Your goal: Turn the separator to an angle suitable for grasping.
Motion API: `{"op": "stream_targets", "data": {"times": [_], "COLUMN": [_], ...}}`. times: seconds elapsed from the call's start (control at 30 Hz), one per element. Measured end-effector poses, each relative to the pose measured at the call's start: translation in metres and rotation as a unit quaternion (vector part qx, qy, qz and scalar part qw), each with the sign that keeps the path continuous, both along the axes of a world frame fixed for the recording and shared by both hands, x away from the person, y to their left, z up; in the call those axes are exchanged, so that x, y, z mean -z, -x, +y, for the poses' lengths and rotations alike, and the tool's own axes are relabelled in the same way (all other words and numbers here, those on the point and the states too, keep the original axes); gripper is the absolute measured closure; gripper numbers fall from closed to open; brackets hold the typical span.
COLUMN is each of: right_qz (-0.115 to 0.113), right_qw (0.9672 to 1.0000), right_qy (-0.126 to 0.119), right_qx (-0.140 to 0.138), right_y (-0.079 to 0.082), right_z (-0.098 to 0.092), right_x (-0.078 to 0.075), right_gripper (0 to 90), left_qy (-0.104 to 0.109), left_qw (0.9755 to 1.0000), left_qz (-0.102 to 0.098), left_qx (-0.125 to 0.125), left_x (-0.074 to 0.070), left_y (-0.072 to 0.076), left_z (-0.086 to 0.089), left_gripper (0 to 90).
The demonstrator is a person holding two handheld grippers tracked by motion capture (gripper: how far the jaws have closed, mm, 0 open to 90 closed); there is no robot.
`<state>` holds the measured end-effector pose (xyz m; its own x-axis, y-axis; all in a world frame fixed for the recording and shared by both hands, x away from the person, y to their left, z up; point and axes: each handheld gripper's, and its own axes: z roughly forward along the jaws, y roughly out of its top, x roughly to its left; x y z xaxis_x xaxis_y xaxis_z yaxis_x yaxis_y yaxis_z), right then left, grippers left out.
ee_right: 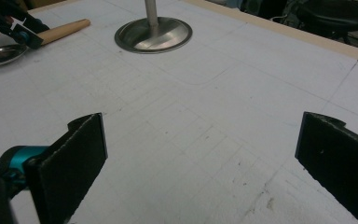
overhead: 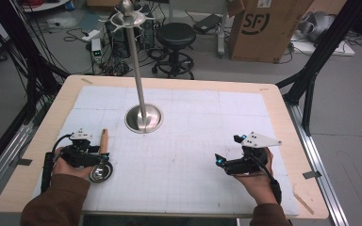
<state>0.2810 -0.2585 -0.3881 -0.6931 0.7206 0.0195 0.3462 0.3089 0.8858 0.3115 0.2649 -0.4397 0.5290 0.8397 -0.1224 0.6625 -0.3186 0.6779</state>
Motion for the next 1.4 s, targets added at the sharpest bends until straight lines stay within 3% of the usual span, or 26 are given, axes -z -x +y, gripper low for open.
{"op": "stream_targets", "data": {"times": [0.27, 0.37, 0.6, 0.73, 0.77, 0.9, 1.03, 1.13, 1.17, 1.23, 1.4], "right_qz": [0.0, 0.002, 0.002, 0.002, 0.001, 0.001, 0.002, 0.003, 0.004, 0.002, 0.001], "right_qw": [1.0, 1.0, 1.0, 1.0, 1.0, 1.0, 1.0, 1.0, 1.0, 1.0, 1.0], "right_qy": [0.004, 0.004, 0.005, 0.005, 0.006, 0.006, 0.005, 0.007, 0.006, 0.005, 0.005], "right_qx": [0.0, 0.0, -0.001, 0.0, -0.001, -0.001, -0.001, -0.001, 0.0, 0.0, 0.0], "right_y": [-0.001, -0.001, -0.001, -0.001, -0.001, -0.002, -0.002, -0.002, -0.002, -0.002, -0.001], "right_z": [0.002, 0.002, 0.002, 0.002, 0.002, 0.003, 0.003, 0.003, 0.003, 0.003, 0.002], "right_x": [0.0, 0.0, 0.0, 0.0, 0.0, 0.001, 0.001, 0.001, 0.001, 0.0, 0.0], "right_gripper": [0.8, 0.8, 0.8, 0.8, 0.8, 0.8, 0.8, 0.8, 0.8, 0.8, 0.8], "left_qy": [-0.003, 0.006, 0.002, 0.004, 0.003, 0.004, -0.013, -0.018, -0.007, -0.006, -0.008], "left_qw": [1.0, 0.9998, 0.9995, 0.9992, 0.9992, 0.9993, 0.9992, 0.9988, 0.9982, 0.9972, 0.9959], "left_qz": [0.004, 0.013, 0.012, 0.018, 0.021, 0.025, 0.029, 0.03, 0.033, 0.038, 0.041], "left_qx": [-0.001, 0.013, 0.027, 0.037, 0.035, 0.029, 0.026, 0.034, 0.049, 0.064, 0.081], "left_x": [-0.001, -0.003, -0.006, -0.006, -0.005, -0.005, -0.006, -0.007, -0.007, -0.007, -0.008], "left_y": [0.002, 0.002, 0.003, 0.003, 0.003, 0.002, 0.002, 0.002, 0.001, 0.001, 0.002], "left_z": [-0.002, -0.002, -0.004, -0.007, -0.008, -0.007, -0.01, -0.013, -0.015, -0.018, -0.022], "left_gripper": [46.8, 51.2, 57.1, 55.8, 50.9, 49.9, 52.7, 56.2, 58.4, 61.6, 64.0]}}
